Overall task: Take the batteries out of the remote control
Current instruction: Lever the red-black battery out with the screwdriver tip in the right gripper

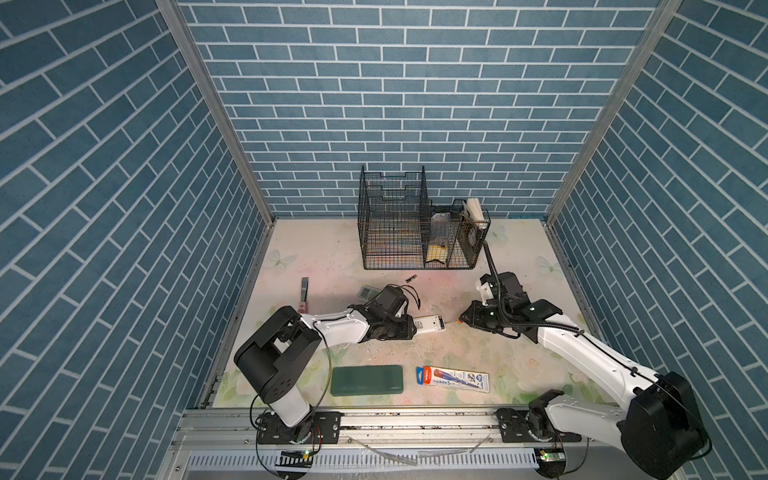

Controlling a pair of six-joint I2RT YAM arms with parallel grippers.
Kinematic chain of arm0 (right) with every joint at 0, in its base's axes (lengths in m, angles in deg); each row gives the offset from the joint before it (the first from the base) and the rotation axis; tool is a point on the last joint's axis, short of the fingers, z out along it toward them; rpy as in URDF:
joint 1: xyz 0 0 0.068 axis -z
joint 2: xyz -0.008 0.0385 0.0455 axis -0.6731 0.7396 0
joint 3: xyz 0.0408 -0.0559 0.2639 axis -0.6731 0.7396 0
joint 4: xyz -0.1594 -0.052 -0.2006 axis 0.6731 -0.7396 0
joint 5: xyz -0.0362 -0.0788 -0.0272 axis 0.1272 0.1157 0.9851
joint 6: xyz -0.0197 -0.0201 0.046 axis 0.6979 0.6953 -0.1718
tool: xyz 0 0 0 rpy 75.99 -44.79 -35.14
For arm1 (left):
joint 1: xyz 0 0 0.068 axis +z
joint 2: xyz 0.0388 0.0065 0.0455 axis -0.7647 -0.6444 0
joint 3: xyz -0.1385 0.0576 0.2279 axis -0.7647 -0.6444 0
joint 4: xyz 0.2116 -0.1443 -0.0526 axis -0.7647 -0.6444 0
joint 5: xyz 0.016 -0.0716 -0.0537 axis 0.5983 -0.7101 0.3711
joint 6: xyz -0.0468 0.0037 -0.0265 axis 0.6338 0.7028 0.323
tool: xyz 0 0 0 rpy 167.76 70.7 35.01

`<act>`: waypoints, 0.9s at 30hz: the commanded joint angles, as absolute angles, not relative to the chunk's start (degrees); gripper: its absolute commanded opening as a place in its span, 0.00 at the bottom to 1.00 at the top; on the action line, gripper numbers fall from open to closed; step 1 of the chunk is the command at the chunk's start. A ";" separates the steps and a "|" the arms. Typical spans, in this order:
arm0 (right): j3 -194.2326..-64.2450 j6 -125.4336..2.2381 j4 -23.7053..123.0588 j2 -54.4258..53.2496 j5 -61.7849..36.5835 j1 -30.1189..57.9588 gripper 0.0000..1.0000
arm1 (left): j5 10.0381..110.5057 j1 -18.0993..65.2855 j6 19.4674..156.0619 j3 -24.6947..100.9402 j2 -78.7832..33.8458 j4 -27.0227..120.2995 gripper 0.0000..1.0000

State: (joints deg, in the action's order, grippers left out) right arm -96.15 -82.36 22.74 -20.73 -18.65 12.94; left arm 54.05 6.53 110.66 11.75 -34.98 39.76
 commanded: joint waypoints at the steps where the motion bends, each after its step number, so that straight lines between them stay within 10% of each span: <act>1: -98.43 -79.76 23.27 -19.77 -19.68 13.22 0.00 | 55.08 6.82 109.16 12.82 -35.95 36.19 0.48; 27: -96.81 -81.65 30.80 -14.79 -25.99 13.17 0.00 | 54.65 6.82 107.79 15.19 -38.86 34.33 0.43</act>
